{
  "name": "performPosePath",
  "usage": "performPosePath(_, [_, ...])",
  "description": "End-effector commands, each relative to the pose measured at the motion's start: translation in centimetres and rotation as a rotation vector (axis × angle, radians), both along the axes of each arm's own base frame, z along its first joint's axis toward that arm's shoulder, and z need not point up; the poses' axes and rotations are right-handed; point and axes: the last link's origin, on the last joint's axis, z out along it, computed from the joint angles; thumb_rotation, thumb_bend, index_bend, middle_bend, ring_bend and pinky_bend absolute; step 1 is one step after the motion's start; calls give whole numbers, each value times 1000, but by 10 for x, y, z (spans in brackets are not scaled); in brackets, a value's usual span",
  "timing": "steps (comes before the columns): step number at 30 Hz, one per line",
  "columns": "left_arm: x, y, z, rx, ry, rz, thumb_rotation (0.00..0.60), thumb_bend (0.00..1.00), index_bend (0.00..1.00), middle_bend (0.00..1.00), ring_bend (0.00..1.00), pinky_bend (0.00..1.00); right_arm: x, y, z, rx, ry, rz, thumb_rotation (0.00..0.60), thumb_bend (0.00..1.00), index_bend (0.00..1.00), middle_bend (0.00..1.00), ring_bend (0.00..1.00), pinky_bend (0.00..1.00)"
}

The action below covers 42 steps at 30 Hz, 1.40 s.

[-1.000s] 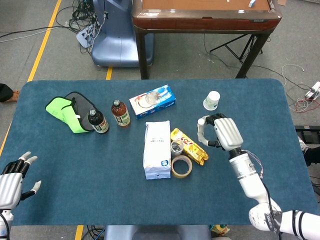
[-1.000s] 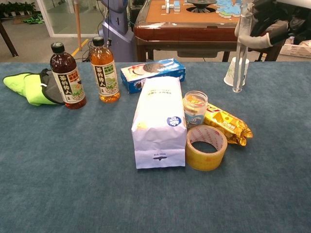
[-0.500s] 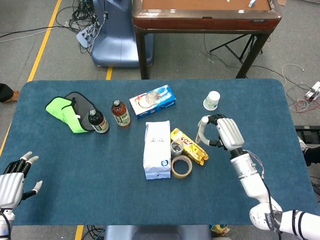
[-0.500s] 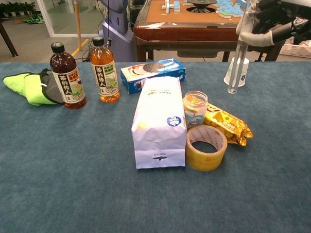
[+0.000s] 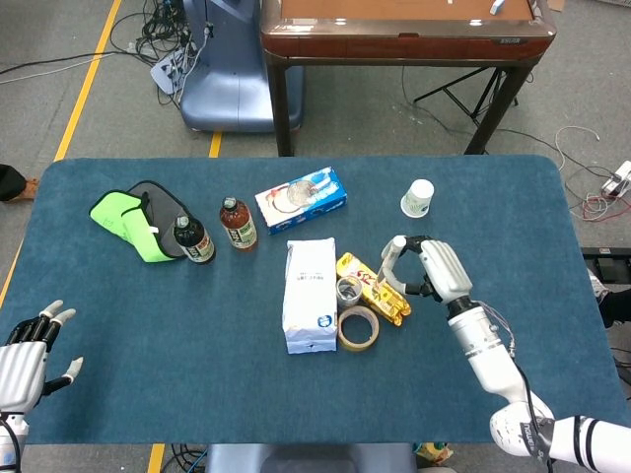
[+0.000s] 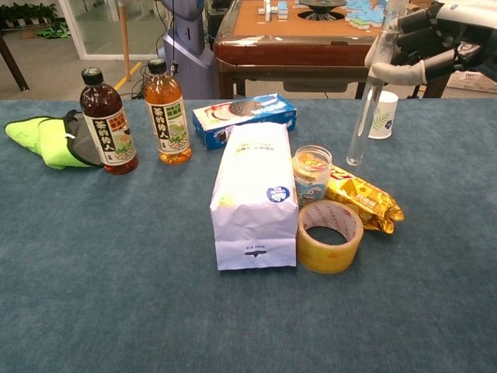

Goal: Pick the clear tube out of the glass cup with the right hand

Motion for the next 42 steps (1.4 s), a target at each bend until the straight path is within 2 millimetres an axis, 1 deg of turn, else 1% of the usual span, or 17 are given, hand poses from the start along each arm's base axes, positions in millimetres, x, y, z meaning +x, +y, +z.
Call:
performPosePath(1, [0,1,0,0,0,-1,600,297,181,89,165,140,-7,-4,5,-125,185,63,600,509,723,528,420,299])
performPosePath(4, [1,1,-1,-3,1,-4,600,297,181,89,165,141,-8,-5,4,-192,250,91,600,509,723,529,420,299])
performPosePath(6, [1,1,-1,-6,2,-3,600,296,181,89,165,141,-7,-5,3,-201,248,92,600,509,723,529,420,299])
performPosePath(9, [0,2,-1,-7,2,0,600,297,181,89,165,141,-3,-4,0,-160,177,74,600,509,723,529,420,299])
performPosePath(13, [0,1,0,-7,4,3,600,297,181,88,165,141,6,0,-3,-28,-5,16,600,509,723,529,419,325])
performPosePath(15, [-1,0,1,-5,4,6,600,297,181,87,165,141,9,0,-1,11,-53,4,600,509,723,529,420,331])
performPosePath(19, [-2,-1,1,-4,5,11,600,297,181,87,165,140,13,-1,0,-3,-47,32,600,509,723,529,420,331])
performPosePath(24, [-1,1,1,-6,4,5,600,297,181,87,165,140,23,-1,-6,-2,-66,71,600,509,723,529,419,331])
performPosePath(30, [-1,0,1,-5,4,5,600,297,181,87,165,141,33,-5,-13,-15,-61,103,600,509,724,529,419,331])
performPosePath(42, [-5,-3,2,-1,3,19,600,296,181,87,165,141,34,-16,-29,1,-10,97,600,509,723,529,419,331])
